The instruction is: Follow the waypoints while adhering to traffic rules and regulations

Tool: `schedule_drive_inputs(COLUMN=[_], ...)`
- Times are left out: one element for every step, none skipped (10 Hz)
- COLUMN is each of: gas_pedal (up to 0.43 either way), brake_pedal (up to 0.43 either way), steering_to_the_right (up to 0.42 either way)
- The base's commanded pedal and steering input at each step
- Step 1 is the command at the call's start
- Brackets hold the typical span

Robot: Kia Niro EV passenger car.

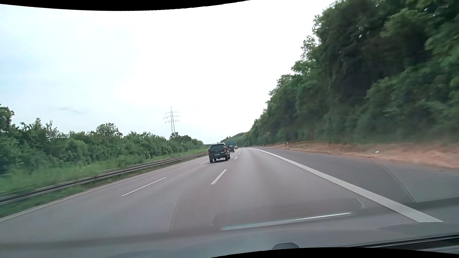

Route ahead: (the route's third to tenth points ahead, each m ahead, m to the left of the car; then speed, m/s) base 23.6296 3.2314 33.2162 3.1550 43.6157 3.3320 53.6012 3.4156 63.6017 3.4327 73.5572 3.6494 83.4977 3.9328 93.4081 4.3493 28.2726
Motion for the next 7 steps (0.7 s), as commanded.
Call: schedule_drive_inputs(gas_pedal=[0.209,0.209,0.209,0.209,0.209,0.209,0.209], brake_pedal=[0.000,0.000,0.000,0.000,0.000,0.000,0.000], steering_to_the_right=[-0.006,-0.005,-0.005,-0.005,-0.005,-0.005,-0.005])
